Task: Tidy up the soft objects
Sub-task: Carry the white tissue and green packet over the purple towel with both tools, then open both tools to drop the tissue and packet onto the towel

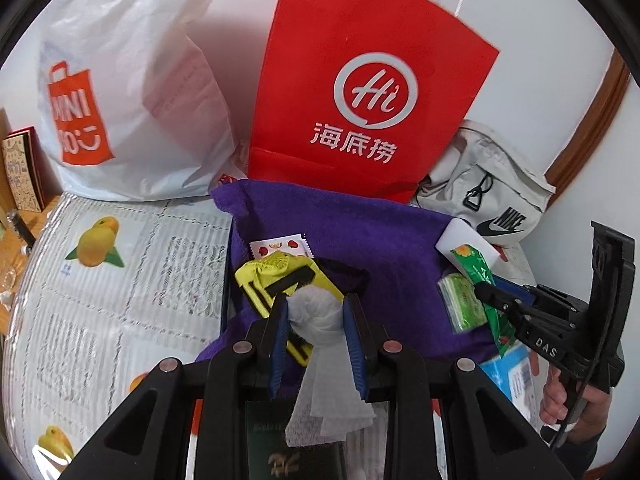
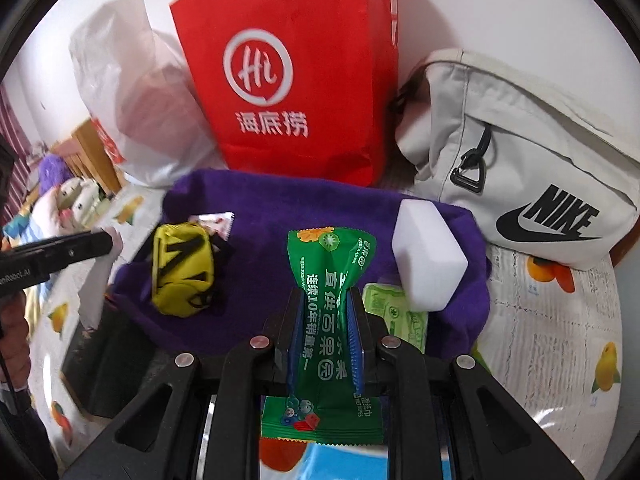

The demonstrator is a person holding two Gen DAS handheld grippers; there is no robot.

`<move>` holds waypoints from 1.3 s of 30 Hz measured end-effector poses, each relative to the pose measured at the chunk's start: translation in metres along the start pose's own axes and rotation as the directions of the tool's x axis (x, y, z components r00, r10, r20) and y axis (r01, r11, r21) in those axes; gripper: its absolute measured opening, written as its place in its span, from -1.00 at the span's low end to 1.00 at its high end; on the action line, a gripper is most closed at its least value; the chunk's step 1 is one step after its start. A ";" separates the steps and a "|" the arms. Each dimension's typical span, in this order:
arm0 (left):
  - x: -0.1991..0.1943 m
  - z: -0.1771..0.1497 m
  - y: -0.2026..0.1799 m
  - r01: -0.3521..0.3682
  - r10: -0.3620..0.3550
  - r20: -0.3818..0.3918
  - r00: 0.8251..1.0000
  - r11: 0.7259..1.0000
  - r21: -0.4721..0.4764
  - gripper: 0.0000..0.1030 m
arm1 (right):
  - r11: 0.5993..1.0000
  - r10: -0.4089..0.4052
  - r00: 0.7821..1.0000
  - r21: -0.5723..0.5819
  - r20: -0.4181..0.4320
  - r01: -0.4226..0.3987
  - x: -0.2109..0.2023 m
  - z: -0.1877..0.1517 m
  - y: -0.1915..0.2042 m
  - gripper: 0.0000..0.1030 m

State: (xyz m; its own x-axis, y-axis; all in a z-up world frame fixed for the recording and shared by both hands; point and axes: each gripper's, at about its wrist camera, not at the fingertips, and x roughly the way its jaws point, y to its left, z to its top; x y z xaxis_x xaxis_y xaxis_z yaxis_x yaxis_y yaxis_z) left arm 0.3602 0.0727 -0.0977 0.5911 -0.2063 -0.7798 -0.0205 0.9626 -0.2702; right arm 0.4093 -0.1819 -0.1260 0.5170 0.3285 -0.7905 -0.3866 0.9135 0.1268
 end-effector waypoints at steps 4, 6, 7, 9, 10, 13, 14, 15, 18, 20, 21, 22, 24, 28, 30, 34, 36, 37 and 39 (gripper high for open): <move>0.018 0.009 -0.002 0.007 -0.007 -0.021 1.000 1.000 -0.010 -0.50 | 1.000 0.001 0.999 -0.021 -0.033 -0.001 0.015 0.002 0.001 -0.58; 0.024 0.013 -0.004 -0.009 0.009 -0.024 1.000 1.000 -0.001 -0.50 | 1.000 -0.007 0.999 -0.013 -0.041 0.006 0.020 0.003 -0.001 -0.57; 0.027 0.014 -0.003 -0.013 0.013 -0.027 1.000 1.000 -0.001 -0.49 | 1.000 -0.008 0.999 -0.008 -0.048 0.008 0.022 0.003 -0.003 -0.57; 0.034 0.016 -0.003 -0.020 0.020 -0.036 0.999 1.000 0.001 -0.49 | 1.000 -0.010 0.998 0.004 -0.064 0.010 0.027 0.003 -0.007 -0.57; 0.037 0.016 -0.002 -0.024 0.024 -0.039 0.999 1.000 0.005 -0.49 | 1.000 -0.010 0.998 0.008 -0.068 0.010 0.028 0.002 -0.008 -0.56; 0.047 0.019 0.004 -0.043 0.043 -0.052 0.998 0.999 -0.002 -0.49 | 1.000 -0.007 0.998 0.019 -0.067 0.009 0.030 0.001 -0.011 -0.53; 0.050 0.019 0.006 -0.043 0.043 -0.059 0.997 0.999 -0.008 -0.49 | 1.000 -0.005 0.997 0.020 -0.072 0.006 0.031 0.001 -0.011 -0.51; 0.053 0.019 0.007 -0.040 0.039 -0.065 0.997 0.999 -0.011 -0.49 | 1.000 -0.003 0.997 0.020 -0.073 0.005 0.032 0.001 -0.011 -0.51; 0.060 0.018 0.007 -0.041 0.040 -0.080 0.996 0.999 -0.011 -0.48 | 1.000 -0.008 0.997 0.010 -0.082 0.009 0.036 0.000 -0.009 -0.48; 0.064 0.019 0.007 -0.037 0.036 -0.093 0.995 0.999 -0.006 -0.44 | 1.000 -0.015 0.996 0.003 -0.089 0.015 0.039 0.000 -0.008 -0.45; 0.065 0.018 0.007 -0.036 0.036 -0.102 0.994 0.999 0.001 -0.41 | 1.000 -0.017 0.996 -0.001 -0.089 0.017 0.040 -0.001 -0.007 -0.44; 0.067 0.018 0.007 -0.041 0.042 -0.110 0.993 0.999 0.005 -0.40 | 1.000 -0.016 0.996 -0.005 -0.088 0.016 0.039 -0.001 -0.007 -0.39; 0.067 0.019 0.008 -0.043 0.043 -0.110 0.993 0.999 -0.002 -0.40 | 1.000 -0.020 0.997 -0.004 -0.073 0.020 0.037 0.000 -0.007 -0.15; 0.060 0.020 0.005 -0.057 0.057 -0.099 0.993 0.998 0.008 -0.21 | 0.999 -0.038 0.999 0.012 -0.020 0.038 0.025 0.002 -0.008 0.15; 0.053 0.019 0.003 -0.061 0.062 -0.092 0.994 0.998 0.017 -0.06 | 0.999 -0.039 0.999 0.021 -0.011 0.039 0.018 0.002 -0.009 0.16; 0.037 0.018 -0.002 -0.061 0.063 -0.077 0.995 0.998 0.032 -0.04 | 0.998 -0.043 0.999 0.046 0.022 0.042 -0.003 -0.002 -0.007 0.21; 0.027 0.017 -0.004 -0.059 0.061 -0.069 0.996 0.998 0.036 -0.03 | 0.998 -0.052 0.998 0.040 0.043 0.051 -0.014 -0.006 -0.002 0.25; 0.023 0.016 -0.005 -0.060 0.062 -0.063 0.996 0.997 0.038 -0.03 | 0.998 -0.057 0.997 0.035 0.049 0.056 -0.019 -0.008 0.001 0.26; 0.012 0.015 -0.006 -0.061 0.064 -0.054 0.997 0.997 0.043 -0.02 | 0.998 -0.060 0.997 0.020 0.055 0.059 -0.031 -0.014 0.009 0.27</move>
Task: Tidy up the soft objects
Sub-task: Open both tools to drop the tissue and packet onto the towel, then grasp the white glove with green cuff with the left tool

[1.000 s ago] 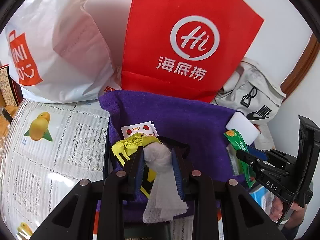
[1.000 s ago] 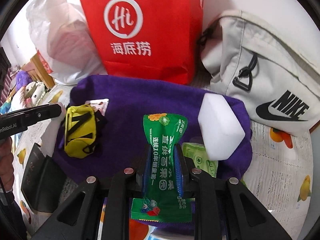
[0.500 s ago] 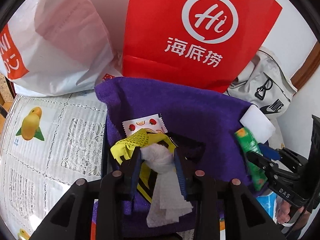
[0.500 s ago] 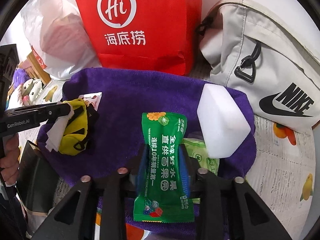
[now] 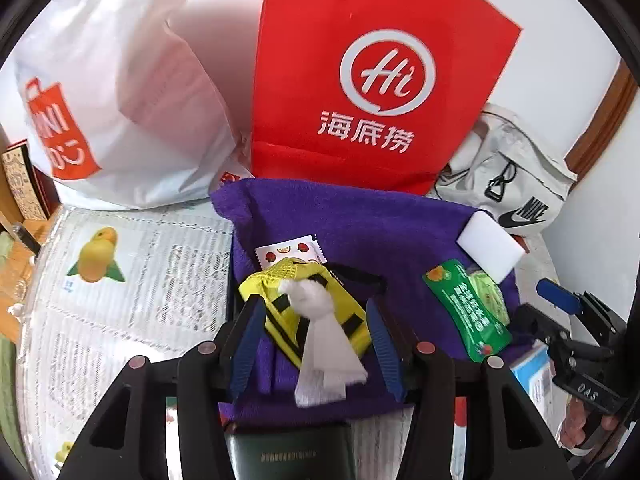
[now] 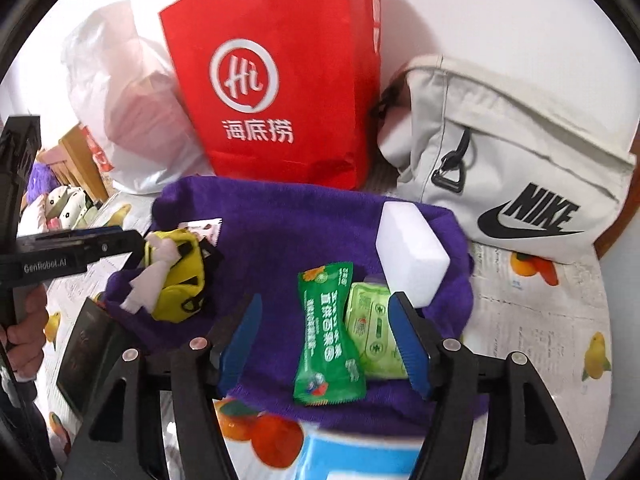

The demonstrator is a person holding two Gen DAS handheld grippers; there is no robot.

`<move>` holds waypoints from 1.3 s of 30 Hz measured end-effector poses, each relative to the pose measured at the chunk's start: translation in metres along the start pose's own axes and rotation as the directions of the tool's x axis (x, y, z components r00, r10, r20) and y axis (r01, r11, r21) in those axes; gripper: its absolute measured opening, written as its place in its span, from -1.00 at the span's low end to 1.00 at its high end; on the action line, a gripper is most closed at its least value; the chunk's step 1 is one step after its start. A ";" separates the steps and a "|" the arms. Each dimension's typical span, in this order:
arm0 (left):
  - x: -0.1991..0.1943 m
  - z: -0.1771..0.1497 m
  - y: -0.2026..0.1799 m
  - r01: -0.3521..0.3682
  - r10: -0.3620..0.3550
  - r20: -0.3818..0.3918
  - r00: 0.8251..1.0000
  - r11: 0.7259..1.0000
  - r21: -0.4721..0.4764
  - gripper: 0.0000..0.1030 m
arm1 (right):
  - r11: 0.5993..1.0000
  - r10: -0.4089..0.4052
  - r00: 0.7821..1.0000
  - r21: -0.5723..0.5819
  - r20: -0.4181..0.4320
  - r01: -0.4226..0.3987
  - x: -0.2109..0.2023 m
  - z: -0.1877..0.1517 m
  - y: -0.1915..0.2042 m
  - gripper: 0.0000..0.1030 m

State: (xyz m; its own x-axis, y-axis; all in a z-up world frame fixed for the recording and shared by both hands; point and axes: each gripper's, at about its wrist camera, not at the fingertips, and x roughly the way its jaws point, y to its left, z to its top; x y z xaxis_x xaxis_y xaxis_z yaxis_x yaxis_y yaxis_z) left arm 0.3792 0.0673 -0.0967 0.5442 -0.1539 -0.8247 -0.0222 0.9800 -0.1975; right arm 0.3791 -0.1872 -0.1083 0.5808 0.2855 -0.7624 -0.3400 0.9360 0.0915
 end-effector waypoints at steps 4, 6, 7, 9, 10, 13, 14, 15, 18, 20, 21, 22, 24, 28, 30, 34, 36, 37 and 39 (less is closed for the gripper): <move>-0.026 -0.010 0.001 -0.013 0.012 0.025 1.000 1.000 0.010 0.02 | 1.000 0.025 1.000 -0.005 0.015 -0.025 -0.025 -0.015 0.014 0.29; -0.039 -0.018 0.005 -0.014 0.014 0.035 0.999 1.000 0.006 0.02 | 0.999 0.035 0.999 0.004 0.018 -0.035 -0.037 -0.027 0.021 0.30; -0.045 -0.022 0.007 -0.012 0.012 0.040 0.999 1.000 0.002 0.04 | 0.999 0.041 0.999 0.011 0.017 -0.041 -0.041 -0.033 0.024 0.30; -0.055 -0.033 0.010 -0.017 0.017 0.045 0.999 1.000 -0.004 0.05 | 0.997 0.067 0.998 0.025 0.007 -0.067 -0.049 -0.049 0.031 0.30; -0.059 -0.039 0.012 -0.022 0.022 0.048 0.999 1.000 -0.007 0.05 | 0.996 0.081 0.997 0.032 0.000 -0.081 -0.052 -0.056 0.033 0.30; -0.071 -0.061 0.020 -0.019 0.020 0.045 0.999 0.999 -0.028 0.05 | 0.992 0.123 0.992 0.038 -0.025 -0.122 -0.063 -0.083 0.044 0.29; -0.073 -0.067 0.023 -0.015 0.017 0.043 0.999 0.999 -0.034 0.05 | 0.992 0.124 0.992 0.039 -0.029 -0.123 -0.065 -0.089 0.046 0.28; -0.075 -0.074 0.025 -0.013 0.014 0.040 0.999 0.999 -0.040 0.05 | 0.991 0.126 0.991 0.045 -0.038 -0.124 -0.070 -0.101 0.050 0.27; -0.082 -0.094 0.030 -0.009 0.011 0.028 1.000 0.999 -0.049 0.05 | 0.988 0.145 0.987 0.059 -0.063 -0.141 -0.078 -0.125 0.056 0.09; -0.084 -0.107 0.029 0.004 -0.003 0.019 1.000 0.999 -0.049 0.05 | 0.987 0.158 0.983 0.049 -0.090 -0.154 -0.081 -0.142 0.063 -0.10; -0.086 -0.114 0.029 0.011 -0.010 0.013 1.000 0.999 -0.048 0.05 | 0.988 0.154 0.983 0.035 -0.100 -0.151 -0.083 -0.149 0.067 -0.13; -0.088 -0.121 0.029 0.018 -0.018 0.010 1.000 0.999 -0.047 0.05 | 0.990 0.142 0.983 0.019 -0.113 -0.141 -0.083 -0.158 0.072 -0.16; -0.090 -0.132 0.027 0.033 -0.033 0.006 0.999 0.998 -0.047 0.05 | 0.991 0.133 0.981 -0.001 -0.138 -0.134 -0.080 -0.171 0.079 -0.18; -0.091 -0.154 0.027 0.040 -0.041 -0.020 0.999 0.999 -0.036 0.05 | 0.993 0.106 0.975 -0.028 -0.194 -0.113 -0.066 -0.185 0.088 -0.45; -0.091 -0.164 0.029 0.038 -0.039 -0.037 0.999 0.999 -0.037 0.05 | 0.995 0.071 0.975 -0.048 -0.209 -0.083 -0.058 -0.189 0.092 -0.45; -0.093 -0.180 0.038 0.039 -0.042 -0.052 0.998 0.998 -0.057 0.05 | 0.995 0.004 0.977 -0.093 -0.214 -0.024 -0.047 -0.192 0.096 -0.71; -0.093 -0.186 0.043 0.040 -0.043 -0.060 0.997 0.997 -0.064 0.05 | 0.995 0.005 0.980 -0.096 -0.197 -0.025 -0.051 -0.193 0.095 -0.73; -0.092 -0.190 0.044 0.040 -0.044 -0.062 0.997 0.997 -0.065 0.05 | 0.995 0.016 0.981 -0.091 -0.193 -0.034 -0.053 -0.193 0.095 -0.77; -0.091 -0.194 0.047 0.040 -0.045 -0.069 0.997 0.997 -0.071 0.05 | 0.996 0.022 0.981 -0.077 -0.193 -0.038 -0.053 -0.193 0.093 -0.78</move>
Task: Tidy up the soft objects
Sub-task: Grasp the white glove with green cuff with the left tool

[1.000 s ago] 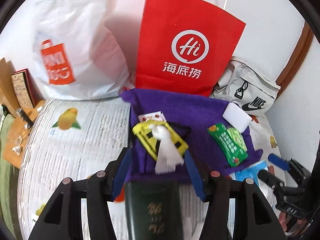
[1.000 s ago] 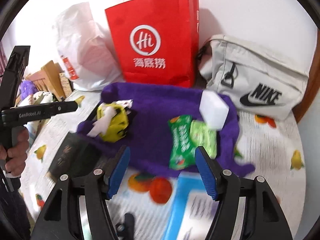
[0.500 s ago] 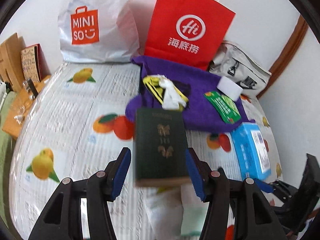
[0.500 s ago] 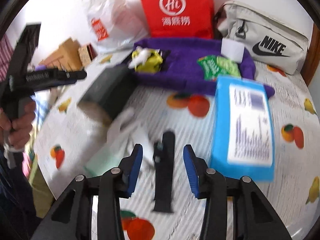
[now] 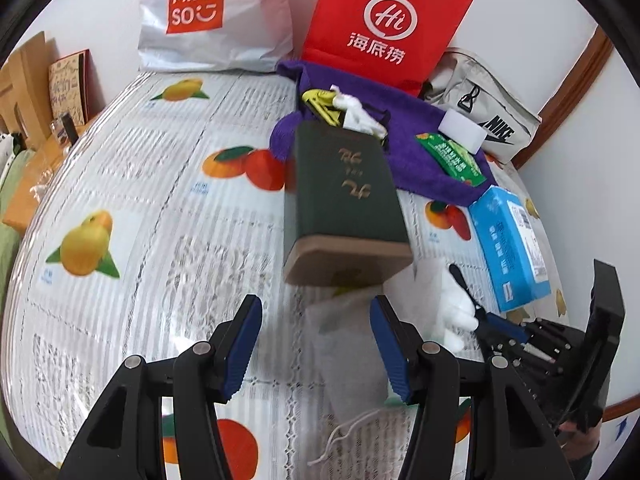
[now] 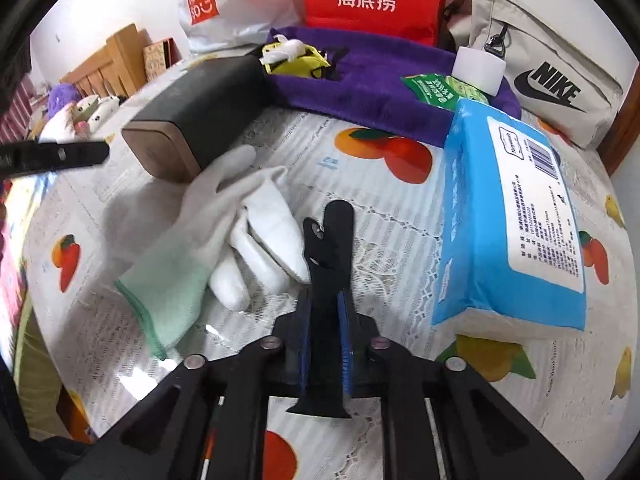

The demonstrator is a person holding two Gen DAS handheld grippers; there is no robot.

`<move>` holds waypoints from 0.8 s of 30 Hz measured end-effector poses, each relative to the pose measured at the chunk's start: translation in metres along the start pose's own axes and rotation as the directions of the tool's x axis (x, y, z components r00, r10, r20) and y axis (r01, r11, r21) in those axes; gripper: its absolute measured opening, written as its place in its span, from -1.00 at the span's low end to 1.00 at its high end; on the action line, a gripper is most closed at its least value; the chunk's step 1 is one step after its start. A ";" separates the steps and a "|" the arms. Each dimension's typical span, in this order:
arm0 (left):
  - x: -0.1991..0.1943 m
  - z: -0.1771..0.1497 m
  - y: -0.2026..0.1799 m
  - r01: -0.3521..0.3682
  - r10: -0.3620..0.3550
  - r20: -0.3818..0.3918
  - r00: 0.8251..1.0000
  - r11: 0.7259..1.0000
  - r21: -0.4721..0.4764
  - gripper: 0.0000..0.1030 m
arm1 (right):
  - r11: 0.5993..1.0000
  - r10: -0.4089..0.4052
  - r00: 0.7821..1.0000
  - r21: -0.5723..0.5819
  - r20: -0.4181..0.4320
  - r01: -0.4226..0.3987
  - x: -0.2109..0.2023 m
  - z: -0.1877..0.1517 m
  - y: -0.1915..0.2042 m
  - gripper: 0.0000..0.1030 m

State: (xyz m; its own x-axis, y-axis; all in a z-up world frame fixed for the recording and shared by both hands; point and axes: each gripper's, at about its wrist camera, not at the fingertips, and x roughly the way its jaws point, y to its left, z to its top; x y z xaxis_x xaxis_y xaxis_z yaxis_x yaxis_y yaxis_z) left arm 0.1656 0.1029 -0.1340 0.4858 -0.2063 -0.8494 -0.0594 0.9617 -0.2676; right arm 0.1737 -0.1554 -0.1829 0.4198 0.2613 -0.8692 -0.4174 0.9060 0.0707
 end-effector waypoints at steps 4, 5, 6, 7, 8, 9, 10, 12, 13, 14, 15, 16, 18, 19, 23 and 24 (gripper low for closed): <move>0.005 -0.007 0.000 0.009 -0.009 -0.022 1.000 1.000 0.005 0.05 | 1.000 0.004 1.000 0.030 0.004 -0.004 -0.003 -0.001 -0.004 -0.90; 0.006 -0.008 0.000 0.011 -0.011 -0.025 1.000 1.000 0.006 0.05 | 0.999 0.012 1.000 0.045 0.006 -0.013 -0.003 -0.001 -0.006 -0.90; 0.007 -0.010 -0.001 0.015 -0.015 -0.029 0.999 1.000 0.006 0.05 | 0.998 0.024 1.000 0.064 0.006 -0.024 -0.002 -0.002 -0.009 -0.90; 0.009 -0.011 -0.002 0.020 -0.020 -0.033 0.999 1.000 0.007 0.05 | 0.997 0.022 1.000 0.070 0.001 -0.022 0.000 -0.003 -0.009 -0.90; 0.010 -0.012 -0.004 0.024 -0.023 -0.036 0.999 1.000 0.010 0.05 | 0.997 0.016 1.000 0.071 -0.004 -0.015 0.003 -0.002 -0.010 -0.90; 0.012 -0.013 -0.007 0.027 -0.026 -0.040 0.999 1.000 0.017 0.05 | 0.997 0.016 1.000 0.072 0.002 -0.016 0.005 -0.002 -0.010 -0.90; 0.013 -0.013 -0.010 0.029 -0.028 -0.043 0.999 0.999 0.024 0.05 | 0.997 0.017 1.000 0.077 0.011 -0.017 0.005 -0.002 -0.010 -0.90; 0.016 -0.014 -0.017 0.042 -0.040 -0.047 0.998 0.998 0.040 0.05 | 0.997 0.018 0.999 0.076 0.028 -0.020 0.003 -0.003 -0.010 -0.91; 0.018 -0.015 -0.021 0.050 -0.047 -0.051 0.998 0.998 0.048 0.05 | 0.997 0.019 0.999 0.074 0.036 -0.022 0.002 -0.004 -0.010 -0.94; 0.020 -0.015 -0.025 0.057 -0.054 -0.055 0.997 0.997 0.057 0.05 | 0.997 0.021 0.999 0.075 0.044 -0.024 0.000 -0.006 -0.010 -0.94; 0.023 -0.016 -0.030 0.067 -0.063 -0.059 0.996 0.995 0.069 0.05 | 0.997 0.023 0.998 0.075 0.052 -0.027 -0.003 -0.008 -0.010 -0.94; 0.026 -0.017 -0.035 0.073 -0.068 -0.067 0.995 0.994 0.078 0.05 | 0.997 0.023 0.998 0.074 0.058 -0.028 -0.006 -0.010 -0.010 -0.94; 0.033 -0.018 -0.046 0.082 -0.075 -0.079 0.994 0.992 0.098 0.05 | 0.997 0.023 0.997 0.075 0.079 -0.029 -0.014 -0.017 -0.010 -0.94; 0.036 -0.018 -0.052 0.089 -0.080 -0.082 0.993 0.990 0.111 0.05 | 0.997 0.025 0.996 0.077 0.089 -0.032 -0.018 -0.019 -0.011 -0.94; 0.047 -0.020 -0.074 0.108 -0.096 -0.090 0.991 0.983 0.149 0.16 | 0.995 0.026 0.992 0.088 0.123 -0.036 -0.037 -0.035 -0.016 -0.94; 0.051 -0.021 -0.080 0.108 -0.094 -0.092 0.991 0.982 0.158 0.16 | 0.994 0.030 0.991 0.101 0.130 -0.043 -0.042 -0.043 -0.021 -0.94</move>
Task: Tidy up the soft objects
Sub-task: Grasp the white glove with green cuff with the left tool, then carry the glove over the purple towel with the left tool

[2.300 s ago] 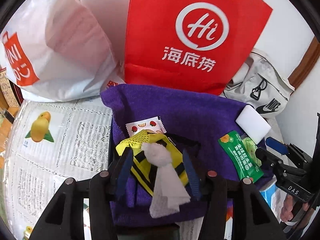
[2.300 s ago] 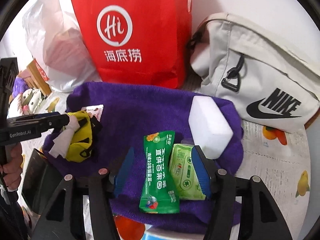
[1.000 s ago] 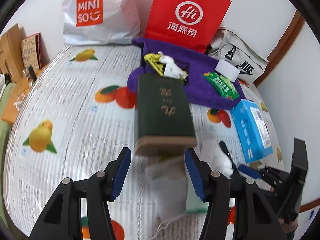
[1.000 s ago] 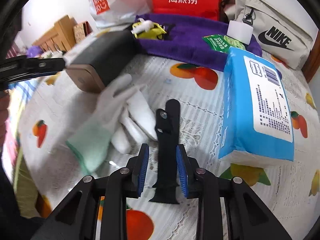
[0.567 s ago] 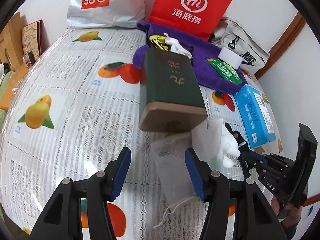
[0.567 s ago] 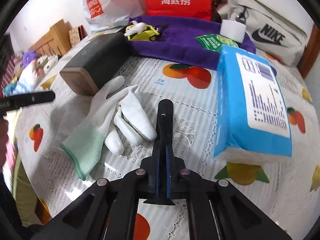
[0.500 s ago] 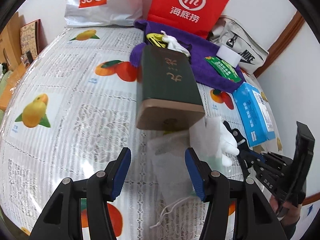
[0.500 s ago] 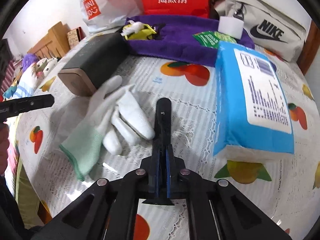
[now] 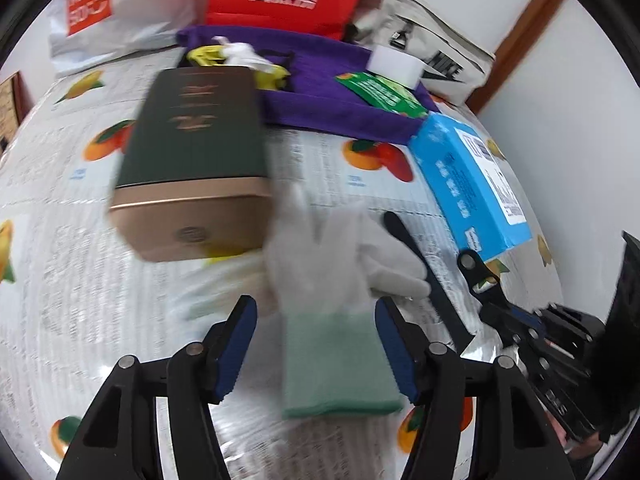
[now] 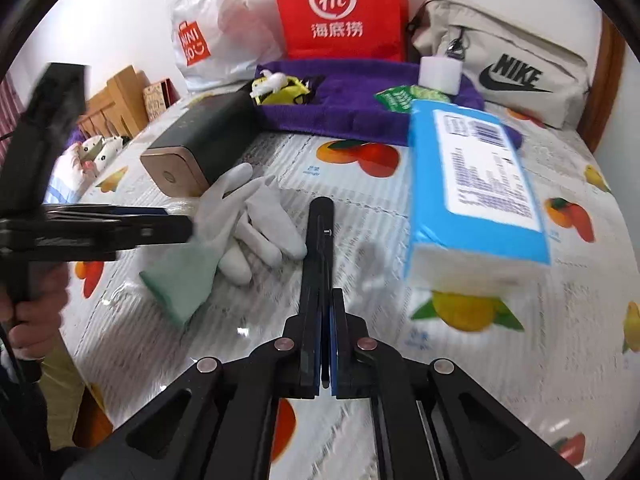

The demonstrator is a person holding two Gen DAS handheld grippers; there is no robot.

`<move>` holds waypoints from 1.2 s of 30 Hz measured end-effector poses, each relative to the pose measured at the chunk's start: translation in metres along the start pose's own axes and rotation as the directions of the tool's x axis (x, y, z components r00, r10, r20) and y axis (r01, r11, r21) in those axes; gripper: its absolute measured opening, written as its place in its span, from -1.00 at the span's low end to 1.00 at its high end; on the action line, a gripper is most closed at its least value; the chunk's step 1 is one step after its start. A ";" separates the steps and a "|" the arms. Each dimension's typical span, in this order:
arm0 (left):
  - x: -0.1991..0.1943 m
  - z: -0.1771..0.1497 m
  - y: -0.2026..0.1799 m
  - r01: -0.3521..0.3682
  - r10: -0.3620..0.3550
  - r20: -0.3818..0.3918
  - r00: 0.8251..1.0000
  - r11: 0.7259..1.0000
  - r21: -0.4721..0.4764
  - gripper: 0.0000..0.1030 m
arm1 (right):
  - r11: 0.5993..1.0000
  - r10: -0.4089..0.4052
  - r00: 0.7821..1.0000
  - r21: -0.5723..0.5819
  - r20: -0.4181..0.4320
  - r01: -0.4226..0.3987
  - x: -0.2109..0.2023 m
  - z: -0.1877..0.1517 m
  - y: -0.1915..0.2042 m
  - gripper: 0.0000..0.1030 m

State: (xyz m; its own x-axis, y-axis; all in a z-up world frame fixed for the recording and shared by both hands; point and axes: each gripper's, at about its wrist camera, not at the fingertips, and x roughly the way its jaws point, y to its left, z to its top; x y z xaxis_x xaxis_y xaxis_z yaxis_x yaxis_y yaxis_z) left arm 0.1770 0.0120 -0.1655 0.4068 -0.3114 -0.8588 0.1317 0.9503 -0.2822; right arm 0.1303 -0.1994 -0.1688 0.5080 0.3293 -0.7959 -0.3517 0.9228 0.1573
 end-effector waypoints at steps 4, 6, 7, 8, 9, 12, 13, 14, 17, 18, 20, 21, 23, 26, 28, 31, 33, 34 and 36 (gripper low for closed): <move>0.015 -0.001 -0.014 -0.031 0.032 -0.020 0.999 0.999 0.027 0.18 | 0.998 -0.049 0.999 0.050 -0.006 0.049 -0.011 -0.023 -0.020 -0.94; 0.018 -0.002 -0.020 -0.072 0.072 -0.003 0.997 0.996 0.050 0.18 | 0.992 -0.103 0.995 0.068 -0.010 0.104 -0.014 -0.032 -0.031 -0.94; 0.018 -0.002 -0.023 -0.084 0.084 0.004 0.996 0.995 0.059 0.18 | 0.990 -0.122 0.992 0.071 -0.009 0.123 -0.016 -0.035 -0.034 -0.94; 0.019 -0.003 -0.024 -0.092 0.092 0.011 0.996 0.994 0.061 0.17 | 0.988 -0.133 0.991 0.074 -0.009 0.133 -0.016 -0.037 -0.036 -0.94; 0.018 -0.004 -0.024 -0.094 0.093 0.021 0.995 0.994 0.058 0.16 | 0.987 -0.140 0.990 0.078 -0.008 0.140 -0.016 -0.039 -0.039 -0.94; 0.017 -0.008 -0.022 -0.107 0.104 0.055 0.993 0.993 0.050 -0.41 | 0.987 -0.135 0.991 0.088 -0.003 0.135 -0.012 -0.046 -0.043 -0.94; 0.016 -0.009 -0.022 -0.107 0.103 0.058 0.993 0.993 0.056 -0.57 | 0.987 -0.136 0.991 0.089 -0.006 0.136 -0.009 -0.047 -0.043 -0.94; 0.015 -0.009 -0.021 -0.093 0.090 0.055 0.994 0.994 0.057 -0.70 | 0.987 -0.138 0.990 0.087 -0.005 0.138 -0.008 -0.048 -0.042 -0.94; 0.008 -0.011 -0.020 -0.083 0.081 0.062 0.995 0.995 0.045 -0.76 | 0.988 -0.139 0.990 0.067 0.002 0.138 -0.009 -0.049 -0.040 -0.94; 0.004 -0.012 -0.021 -0.084 0.080 0.071 0.994 0.995 0.050 -0.76 | 0.988 -0.139 0.990 0.065 0.002 0.138 -0.010 -0.050 -0.040 -0.94; -0.008 -0.014 -0.022 -0.068 0.063 0.091 0.994 0.997 0.046 -0.77 | 0.988 -0.139 0.990 0.061 0.000 0.139 -0.011 -0.049 -0.040 -0.94; -0.011 -0.014 -0.022 -0.054 0.050 0.096 0.994 0.998 0.041 -0.77 | 0.989 -0.138 0.990 0.063 0.001 0.137 -0.012 -0.049 -0.040 -0.94; -0.021 -0.016 -0.021 -0.023 0.019 0.106 0.994 0.999 0.031 -0.77 | 0.989 -0.135 0.991 0.066 -0.002 0.135 -0.013 -0.048 -0.039 -0.94; -0.036 -0.017 -0.020 -0.016 0.012 0.127 0.992 0.999 0.034 -0.77 | 0.988 -0.132 0.991 0.078 0.009 0.131 -0.018 -0.048 -0.037 -0.94; -0.047 -0.018 -0.019 -0.020 0.015 0.144 0.989 0.999 0.037 -0.77 | 0.988 -0.124 0.992 0.089 0.019 0.122 -0.023 -0.047 -0.036 -0.94; -0.062 -0.018 -0.014 -0.012 0.006 0.175 0.985 0.999 0.032 -0.77 | 0.989 -0.112 0.993 0.098 0.032 0.108 -0.028 -0.044 -0.034 -0.94; -0.070 -0.019 -0.012 -0.009 0.004 0.193 0.981 1.000 0.025 -0.77 | 0.989 -0.114 0.993 0.095 0.039 0.110 -0.033 -0.040 -0.033 -0.94; -0.074 -0.020 -0.010 -0.006 0.003 0.199 0.980 1.000 0.018 -0.77 | 0.989 -0.117 0.992 0.094 0.044 0.113 -0.035 -0.038 -0.032 -0.94; -0.081 -0.020 -0.008 -0.004 0.001 0.210 0.978 1.000 0.011 -0.78 | 0.989 -0.121 0.991 0.096 0.053 0.116 -0.041 -0.035 -0.031 -0.94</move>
State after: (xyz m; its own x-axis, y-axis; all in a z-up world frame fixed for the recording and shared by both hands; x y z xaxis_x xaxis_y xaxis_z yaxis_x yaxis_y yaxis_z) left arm 0.1246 0.0300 -0.1026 0.5880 -0.3027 -0.7501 0.1397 0.9514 -0.2744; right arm 0.0929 -0.2480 -0.1617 0.5879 0.2249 -0.7770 -0.2132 0.9697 0.1194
